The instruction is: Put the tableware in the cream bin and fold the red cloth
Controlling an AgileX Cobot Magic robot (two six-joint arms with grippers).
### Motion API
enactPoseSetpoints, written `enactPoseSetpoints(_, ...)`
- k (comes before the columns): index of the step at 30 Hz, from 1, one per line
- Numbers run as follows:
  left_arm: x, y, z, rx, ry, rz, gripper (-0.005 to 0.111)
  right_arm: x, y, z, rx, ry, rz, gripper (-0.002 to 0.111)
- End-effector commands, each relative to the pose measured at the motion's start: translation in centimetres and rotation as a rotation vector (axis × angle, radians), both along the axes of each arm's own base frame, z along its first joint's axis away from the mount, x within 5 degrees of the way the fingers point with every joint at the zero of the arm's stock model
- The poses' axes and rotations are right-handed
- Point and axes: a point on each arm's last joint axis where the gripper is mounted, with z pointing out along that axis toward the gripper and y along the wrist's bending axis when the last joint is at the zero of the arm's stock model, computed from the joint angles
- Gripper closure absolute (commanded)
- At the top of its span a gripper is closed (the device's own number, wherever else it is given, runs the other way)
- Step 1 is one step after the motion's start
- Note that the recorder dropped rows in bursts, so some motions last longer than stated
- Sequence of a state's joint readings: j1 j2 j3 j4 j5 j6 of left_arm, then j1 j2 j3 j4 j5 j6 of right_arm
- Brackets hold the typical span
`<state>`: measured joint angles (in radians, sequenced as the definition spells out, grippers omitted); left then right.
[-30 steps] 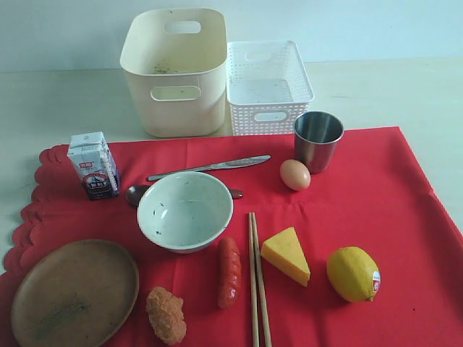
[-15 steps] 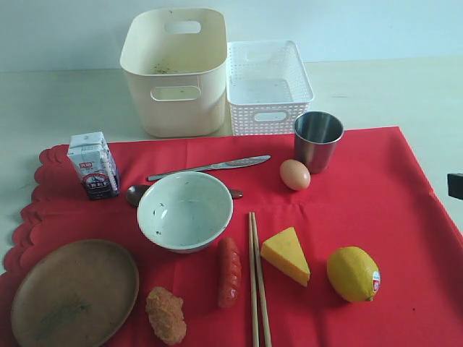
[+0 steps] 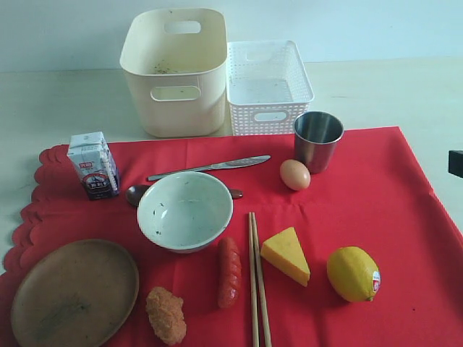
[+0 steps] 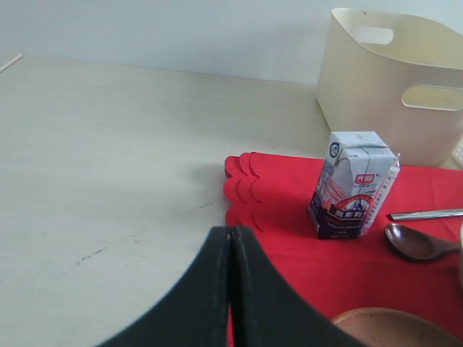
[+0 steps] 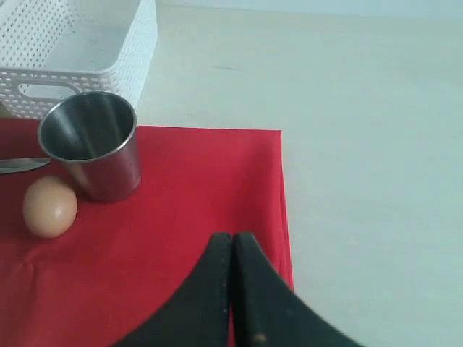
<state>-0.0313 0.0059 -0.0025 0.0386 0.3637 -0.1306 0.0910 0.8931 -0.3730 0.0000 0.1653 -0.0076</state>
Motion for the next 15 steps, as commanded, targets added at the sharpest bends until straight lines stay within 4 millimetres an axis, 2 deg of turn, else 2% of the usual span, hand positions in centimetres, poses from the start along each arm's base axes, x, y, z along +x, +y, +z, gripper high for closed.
enactPoseSetpoints(1, -0.01, 0.02, 0.03, 0.006, -0.013, 0.001, 0.107, 0.29, -0.07, 0.45, 0.009, -0.032, -0.010, 0.108)
enactPoseSetpoints(6, -0.01, 0.02, 0.03, 0.006, -0.013, 0.001, 0.107, 0.34, -0.03, 0.53, 0.045, -0.040, -0.028, 0.108)
enactPoseSetpoints(15, -0.01, 0.02, 0.03, 0.006, -0.013, 0.001, 0.107, -0.31, 0.23, -0.19, 0.126, 0.104, -0.061, 0.108)
